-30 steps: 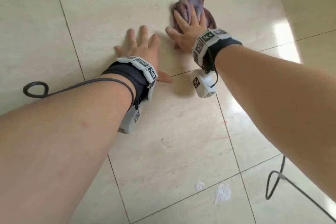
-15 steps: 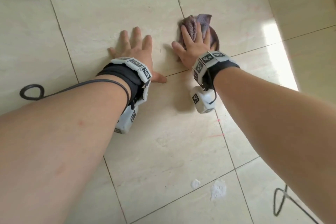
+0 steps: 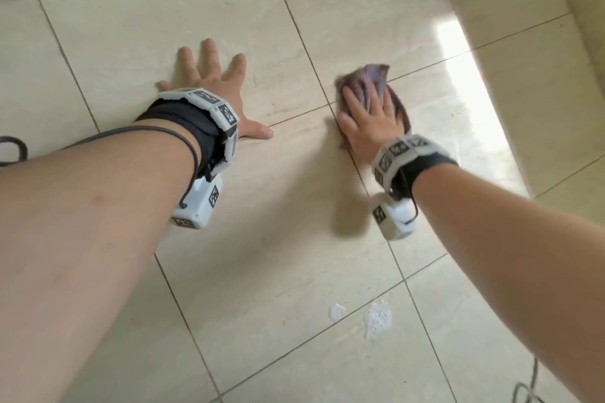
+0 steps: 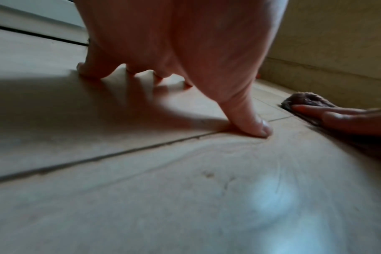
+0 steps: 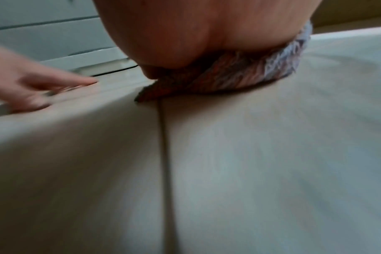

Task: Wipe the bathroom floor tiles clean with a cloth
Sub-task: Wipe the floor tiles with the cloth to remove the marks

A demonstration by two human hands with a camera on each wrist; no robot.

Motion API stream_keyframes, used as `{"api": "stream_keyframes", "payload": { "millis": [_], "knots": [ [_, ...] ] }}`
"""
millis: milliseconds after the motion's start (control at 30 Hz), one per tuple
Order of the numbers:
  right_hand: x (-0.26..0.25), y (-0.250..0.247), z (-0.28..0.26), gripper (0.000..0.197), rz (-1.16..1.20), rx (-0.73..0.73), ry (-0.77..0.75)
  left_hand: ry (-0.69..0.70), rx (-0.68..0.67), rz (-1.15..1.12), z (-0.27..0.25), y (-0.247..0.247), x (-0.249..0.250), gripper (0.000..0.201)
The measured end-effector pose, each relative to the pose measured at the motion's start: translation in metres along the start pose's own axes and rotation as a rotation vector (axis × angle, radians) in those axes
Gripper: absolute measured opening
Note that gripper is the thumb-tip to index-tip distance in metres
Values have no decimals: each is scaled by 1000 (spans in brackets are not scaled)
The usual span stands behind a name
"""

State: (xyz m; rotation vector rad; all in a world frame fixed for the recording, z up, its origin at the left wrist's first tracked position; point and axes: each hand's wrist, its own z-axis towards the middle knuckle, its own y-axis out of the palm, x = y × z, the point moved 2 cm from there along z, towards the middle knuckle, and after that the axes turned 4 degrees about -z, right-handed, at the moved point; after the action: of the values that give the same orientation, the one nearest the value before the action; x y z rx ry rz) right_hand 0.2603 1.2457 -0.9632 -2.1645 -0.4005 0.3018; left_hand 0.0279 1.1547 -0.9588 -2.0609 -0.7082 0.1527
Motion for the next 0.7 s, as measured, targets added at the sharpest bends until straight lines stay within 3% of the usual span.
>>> {"api": "stream_keyframes", "payload": {
  "millis": [133, 233, 300, 433, 567, 633, 700],
  "knots": [
    [-30, -13, 30, 61, 37, 97, 3, -11, -9, -23, 0, 2, 0, 126],
    [-47, 4, 2, 59, 36, 28, -110, -23, -15, -30, -4, 1, 3, 126],
    [-29, 19, -27, 57, 38, 26, -163, -36, -28, -50, -4, 2, 5, 126],
    [45, 27, -46, 57, 52, 31, 19, -22, -20, -43, -5, 4, 26, 123],
    [81, -9, 3, 60, 150, 107, 247, 89, -13, 2, -2, 13, 66, 115],
    [67, -22, 23, 62, 187, 140, 252, 109, -8, 3, 0, 16, 84, 114],
    [48, -18, 21, 63, 186, 118, 151, 120, -2, -7, 3, 18, 97, 113]
  ]
}}
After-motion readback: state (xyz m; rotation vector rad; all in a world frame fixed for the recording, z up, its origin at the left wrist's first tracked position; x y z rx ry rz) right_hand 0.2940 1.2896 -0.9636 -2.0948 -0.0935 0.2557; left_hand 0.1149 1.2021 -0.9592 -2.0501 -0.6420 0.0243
